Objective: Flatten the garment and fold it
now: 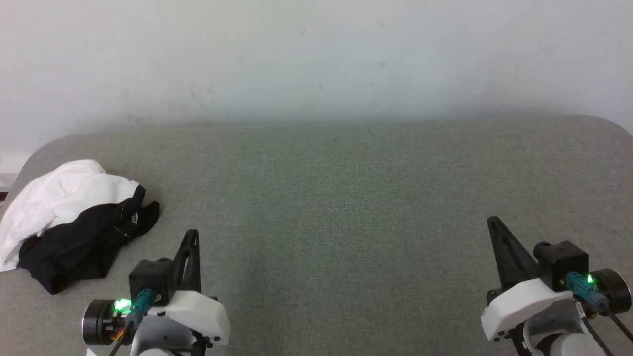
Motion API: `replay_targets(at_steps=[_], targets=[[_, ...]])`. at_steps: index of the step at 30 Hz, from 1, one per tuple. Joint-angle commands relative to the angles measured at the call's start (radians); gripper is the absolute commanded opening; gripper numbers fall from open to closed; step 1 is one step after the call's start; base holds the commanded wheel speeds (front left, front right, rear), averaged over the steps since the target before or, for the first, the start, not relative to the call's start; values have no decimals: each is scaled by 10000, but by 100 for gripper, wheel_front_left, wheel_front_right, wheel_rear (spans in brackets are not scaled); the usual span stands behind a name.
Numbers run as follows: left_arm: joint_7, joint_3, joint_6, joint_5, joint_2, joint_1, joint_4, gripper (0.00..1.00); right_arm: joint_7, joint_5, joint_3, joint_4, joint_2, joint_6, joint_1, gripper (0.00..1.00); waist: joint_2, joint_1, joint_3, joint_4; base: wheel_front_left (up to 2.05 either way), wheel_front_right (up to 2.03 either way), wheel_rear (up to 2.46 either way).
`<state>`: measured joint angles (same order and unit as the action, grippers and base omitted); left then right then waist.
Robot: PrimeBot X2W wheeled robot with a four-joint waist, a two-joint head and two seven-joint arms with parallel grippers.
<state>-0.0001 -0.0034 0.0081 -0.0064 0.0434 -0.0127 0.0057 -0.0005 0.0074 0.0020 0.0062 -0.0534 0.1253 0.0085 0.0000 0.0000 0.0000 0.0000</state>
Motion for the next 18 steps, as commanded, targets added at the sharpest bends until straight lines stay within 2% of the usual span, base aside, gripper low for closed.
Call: replay_targets(at_steps=[1, 18], targets=[[1, 34, -81, 64, 68, 127, -57, 0, 5, -74, -20, -62, 32, 54, -85, 0, 0, 0, 0, 0, 0, 0, 0], [1, 34, -81, 64, 68, 127, -57, 0, 5, -74, -20, -62, 32, 54, -85, 0, 0, 0, 0, 0, 0, 0, 0]])
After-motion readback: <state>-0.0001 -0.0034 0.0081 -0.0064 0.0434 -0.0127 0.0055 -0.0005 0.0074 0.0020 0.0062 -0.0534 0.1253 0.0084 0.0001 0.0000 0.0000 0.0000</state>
